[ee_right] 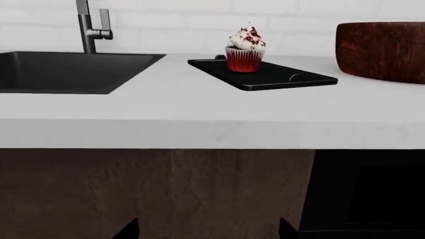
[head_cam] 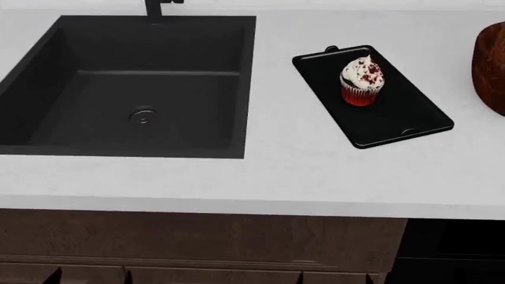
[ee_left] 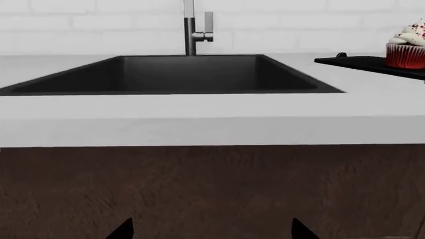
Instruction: Move the fresh-baked cupcake off the tray onto the counter, and place the bowl used for mixing into the sink.
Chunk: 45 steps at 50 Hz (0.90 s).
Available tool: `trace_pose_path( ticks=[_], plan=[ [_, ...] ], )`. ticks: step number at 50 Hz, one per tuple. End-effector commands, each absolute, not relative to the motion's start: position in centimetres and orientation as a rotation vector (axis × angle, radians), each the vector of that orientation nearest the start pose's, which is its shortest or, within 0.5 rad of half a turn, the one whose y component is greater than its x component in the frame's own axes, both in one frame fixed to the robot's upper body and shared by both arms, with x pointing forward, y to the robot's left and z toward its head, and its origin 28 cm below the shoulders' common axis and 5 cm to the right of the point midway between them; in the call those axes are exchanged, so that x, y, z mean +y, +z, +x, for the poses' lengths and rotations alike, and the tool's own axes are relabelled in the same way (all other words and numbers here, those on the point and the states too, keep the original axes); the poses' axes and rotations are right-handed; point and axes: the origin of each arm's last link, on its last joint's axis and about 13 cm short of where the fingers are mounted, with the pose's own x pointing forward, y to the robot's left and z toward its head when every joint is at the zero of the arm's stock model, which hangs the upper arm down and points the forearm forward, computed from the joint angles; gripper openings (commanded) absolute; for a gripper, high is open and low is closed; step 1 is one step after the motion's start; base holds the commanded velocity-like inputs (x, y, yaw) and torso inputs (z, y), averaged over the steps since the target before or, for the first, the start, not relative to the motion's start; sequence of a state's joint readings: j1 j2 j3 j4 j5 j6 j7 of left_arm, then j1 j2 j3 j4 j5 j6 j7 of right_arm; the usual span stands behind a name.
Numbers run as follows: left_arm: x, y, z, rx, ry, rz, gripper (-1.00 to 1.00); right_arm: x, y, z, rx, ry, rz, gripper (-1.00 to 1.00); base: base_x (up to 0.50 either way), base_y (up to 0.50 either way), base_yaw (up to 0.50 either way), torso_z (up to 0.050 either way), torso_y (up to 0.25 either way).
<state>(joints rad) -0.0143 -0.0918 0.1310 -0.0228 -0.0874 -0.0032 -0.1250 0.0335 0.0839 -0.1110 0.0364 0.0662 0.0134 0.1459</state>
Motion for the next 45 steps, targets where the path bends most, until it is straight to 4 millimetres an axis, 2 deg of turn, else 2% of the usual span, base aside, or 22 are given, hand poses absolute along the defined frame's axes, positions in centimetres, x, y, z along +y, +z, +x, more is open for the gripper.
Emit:
trace_pose_path(
  ticks=[1, 3, 5, 6, 7, 9, 12, 14, 19, 21, 22, 24, 27, 45],
  plan=[
    [20.2, -2.6, 20.7, 0.154, 0.008, 0.011, 1.00, -10.0, -0.8, 21.2, 0.054, -0.109, -0.049, 1.00, 0.00, 0.00, 0.00, 0.000, 0.000],
    [20.1, -1.1, 20.9, 0.103, 0.000, 0.015, 1.00, -10.1, -0.5, 21.7, 0.073, -0.101, -0.008, 1.00, 0.00, 0.00, 0.00, 0.000, 0.000],
    [20.0, 4.0, 21.9, 0.005, -0.003, 0.014, 1.00, -10.0, 2.2, 21.7, 0.038, -0.095, -0.012, 1.00, 0.00, 0.00, 0.00, 0.000, 0.000],
    [20.1, 5.2, 22.0, -0.015, -0.004, 0.003, 1.00, -10.1, 3.1, 21.7, 0.035, -0.095, -0.016, 1.00, 0.00, 0.00, 0.00, 0.000, 0.000],
    [20.1, 7.3, 22.2, -0.064, 0.005, 0.000, 1.00, -10.2, 4.8, 21.9, 0.012, -0.101, -0.022, 1.00, 0.00, 0.00, 0.00, 0.000, 0.000],
    [20.2, 10.0, 22.4, -0.107, 0.004, -0.004, 1.00, -10.8, 7.6, 22.5, -0.012, -0.112, -0.036, 1.00, 0.00, 0.00, 0.00, 0.000, 0.000],
    [20.2, 11.6, 23.0, -0.116, 0.001, -0.018, 1.00, -10.9, 9.9, 22.7, -0.048, -0.108, -0.039, 1.00, 0.00, 0.00, 0.00, 0.000, 0.000],
    [20.2, 13.6, 23.3, -0.162, 0.004, -0.015, 1.00, -10.9, 11.8, 22.9, -0.074, -0.096, -0.040, 1.00, 0.00, 0.00, 0.00, 0.000, 0.000],
    [19.8, 16.2, 23.7, -0.201, -0.002, 0.001, 1.00, -11.1, 13.8, 23.6, -0.100, -0.114, -0.059, 1.00, 0.00, 0.00, 0.00, 0.000, 0.000],
    [19.7, 17.0, 24.9, -0.210, -0.001, -0.001, 1.00, -11.1, 14.8, 24.0, -0.115, -0.124, -0.094, 1.00, 0.00, 0.00, 0.00, 0.000, 0.000],
    [19.7, 17.7, 25.6, -0.207, 0.014, -0.006, 1.00, -11.1, 15.4, 24.3, -0.120, -0.125, -0.099, 1.00, 0.00, 0.00, 0.00, 0.000, 0.000],
    [19.4, 19.7, 25.8, -0.257, 0.021, -0.016, 1.00, -11.0, 17.1, 25.0, -0.147, -0.125, -0.101, 1.00, 0.00, 0.00, 0.00, 0.000, 0.000],
    [19.0, 21.4, 26.4, -0.282, 0.001, -0.023, 1.00, -10.8, 19.0, 26.0, -0.189, -0.144, -0.143, 1.00, 0.00, 0.00, 0.00, 0.000, 0.000],
    [19.0, 21.4, 26.4, -0.282, 0.001, -0.023, 1.00, -10.8, 19.0, 26.0, -0.189, -0.144, -0.143, 1.00, 0.00, 0.00, 0.00, 0.000, 0.000]
  ],
)
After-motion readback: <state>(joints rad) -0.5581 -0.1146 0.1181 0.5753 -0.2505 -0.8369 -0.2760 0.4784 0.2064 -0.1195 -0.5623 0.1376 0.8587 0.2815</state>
